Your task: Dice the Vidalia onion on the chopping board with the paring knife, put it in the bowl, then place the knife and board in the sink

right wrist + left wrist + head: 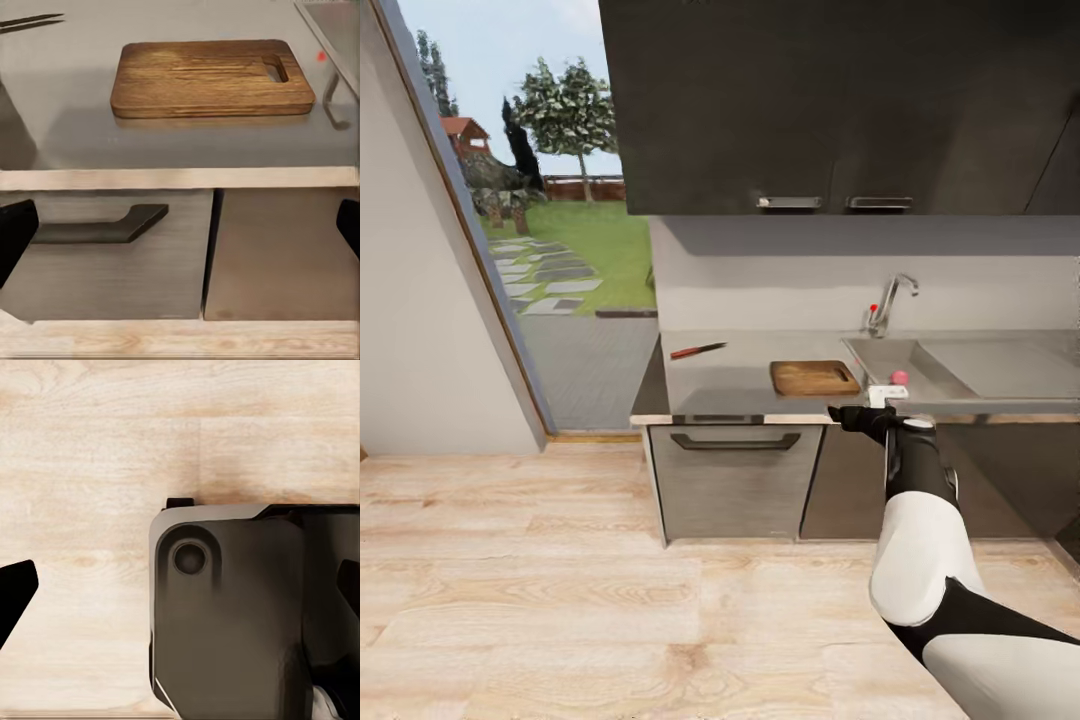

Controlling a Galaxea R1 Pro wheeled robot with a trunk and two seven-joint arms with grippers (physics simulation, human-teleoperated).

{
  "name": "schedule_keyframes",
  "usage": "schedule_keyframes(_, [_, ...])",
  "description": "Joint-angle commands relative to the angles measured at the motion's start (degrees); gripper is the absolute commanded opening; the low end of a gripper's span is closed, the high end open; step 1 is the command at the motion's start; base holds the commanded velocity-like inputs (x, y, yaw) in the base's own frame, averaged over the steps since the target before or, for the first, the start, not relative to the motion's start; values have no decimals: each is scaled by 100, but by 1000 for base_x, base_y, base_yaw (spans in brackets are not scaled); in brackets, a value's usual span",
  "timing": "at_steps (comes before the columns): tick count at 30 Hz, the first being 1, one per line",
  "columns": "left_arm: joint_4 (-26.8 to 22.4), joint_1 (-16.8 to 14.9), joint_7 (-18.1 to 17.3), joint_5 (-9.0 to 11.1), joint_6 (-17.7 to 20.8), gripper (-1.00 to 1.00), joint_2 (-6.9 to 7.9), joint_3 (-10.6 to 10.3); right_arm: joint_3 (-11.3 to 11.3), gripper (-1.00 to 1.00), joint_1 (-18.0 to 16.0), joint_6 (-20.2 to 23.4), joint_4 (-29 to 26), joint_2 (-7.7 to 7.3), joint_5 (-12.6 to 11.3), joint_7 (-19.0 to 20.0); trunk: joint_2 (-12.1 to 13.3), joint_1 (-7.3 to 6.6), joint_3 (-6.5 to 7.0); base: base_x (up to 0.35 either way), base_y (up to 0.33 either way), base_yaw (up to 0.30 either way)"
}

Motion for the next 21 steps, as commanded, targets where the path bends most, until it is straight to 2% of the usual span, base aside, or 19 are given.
schedule_keyframes(1, [2,-4,0,-1,-18,100,0,8,-26,100,17,-47,-12,7,44,48,-13,1,-13,-188,0,0])
schedule_keyframes(9, [2,-4,0,-4,-18,100,7,8,-47,100,705,-926,-21,7,39,40,-13,1,-13,-35,0,0])
schedule_keyframes(13, [2,-4,0,-2,-18,100,17,15,-109,100,1187,-1422,-12,7,29,40,-13,1,-13,-1,0,0])
schedule_keyframes(15, [2,-5,0,-1,-18,100,17,16,-174,100,1359,-1516,-3,7,28,40,-13,1,-13,0,0,0])
schedule_keyframes(21, [2,-4,0,-1,-18,100,26,24,-598,100,1891,-1610,88,7,41,44,-13,1,-13,0,0,0])
